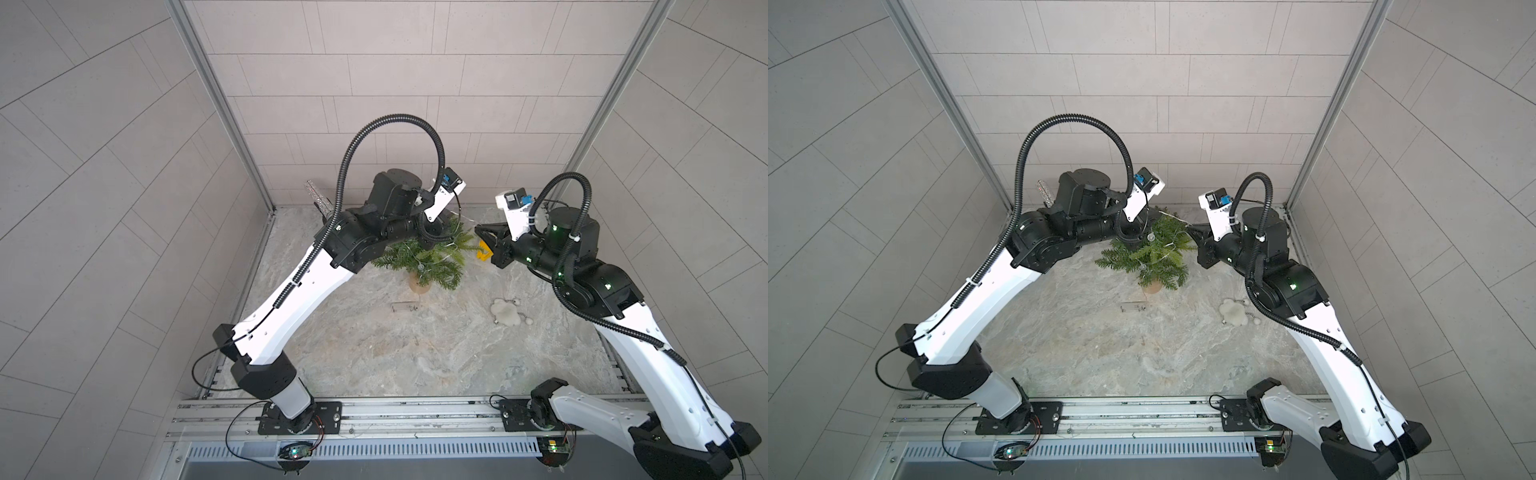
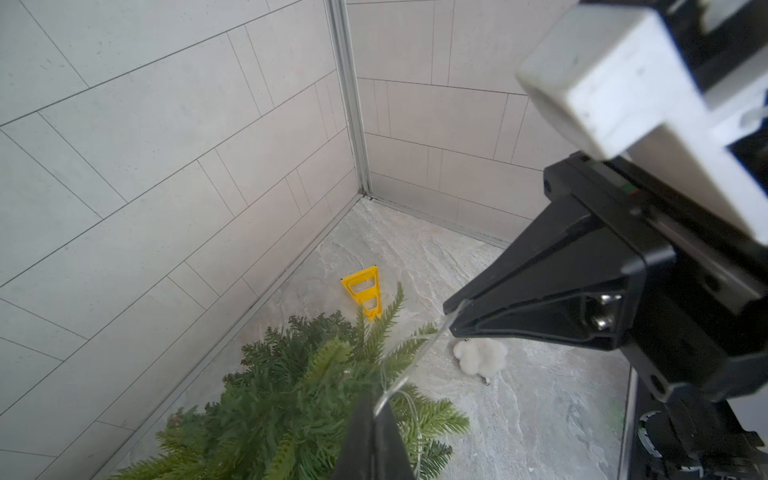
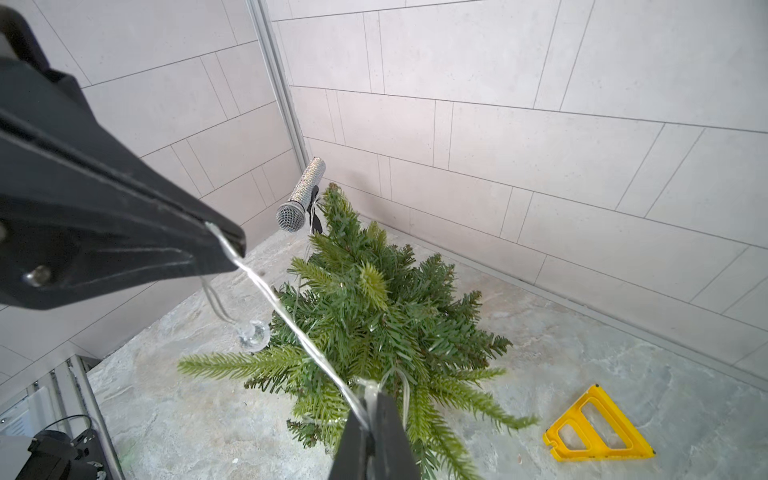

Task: Remove string lights from the small christmas tree
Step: Remove the light string from the Christmas tree.

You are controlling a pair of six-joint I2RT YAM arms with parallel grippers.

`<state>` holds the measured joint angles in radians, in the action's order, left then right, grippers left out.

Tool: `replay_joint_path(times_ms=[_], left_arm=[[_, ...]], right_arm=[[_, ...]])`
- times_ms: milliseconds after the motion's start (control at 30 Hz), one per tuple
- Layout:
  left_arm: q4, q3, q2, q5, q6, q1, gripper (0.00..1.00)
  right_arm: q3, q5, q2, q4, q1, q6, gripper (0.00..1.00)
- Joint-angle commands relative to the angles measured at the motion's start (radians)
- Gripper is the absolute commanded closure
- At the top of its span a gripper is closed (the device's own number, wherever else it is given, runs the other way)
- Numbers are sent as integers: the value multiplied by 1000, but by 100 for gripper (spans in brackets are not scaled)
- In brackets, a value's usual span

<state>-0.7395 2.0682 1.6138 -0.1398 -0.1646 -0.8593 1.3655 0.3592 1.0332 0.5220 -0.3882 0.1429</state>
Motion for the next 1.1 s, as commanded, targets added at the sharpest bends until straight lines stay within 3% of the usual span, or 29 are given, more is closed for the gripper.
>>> replay_joint_path(times_ms=[0,67,200,300,500,633,800,1067], left_arm=[[34,-21,-58,20,16,-51,99],[28,-38,-76,21,30,-86,98],[26,-123,-146,24,43,-153,69],[26,-184,-202,40,74,-172,54],[117,-414,-380,292,169,-172,45],[76,-493,-413,365,205,-155,41],[90,-590,-466,401,236,-133,38],[143,-677,-532,300,270,-84,35]], right_arm=[[-17,-28,-56,-6,-5,52,100],[-27,-40,-81,-2,-5,52,100],[-99,3,-153,-62,-5,58,100],[-181,53,-205,-142,-6,69,100],[-177,17,-232,-103,-6,69,100],[-156,38,-238,-69,-8,80,100],[-139,92,-263,-24,-15,99,100],[-118,246,-297,43,-18,144,100]])
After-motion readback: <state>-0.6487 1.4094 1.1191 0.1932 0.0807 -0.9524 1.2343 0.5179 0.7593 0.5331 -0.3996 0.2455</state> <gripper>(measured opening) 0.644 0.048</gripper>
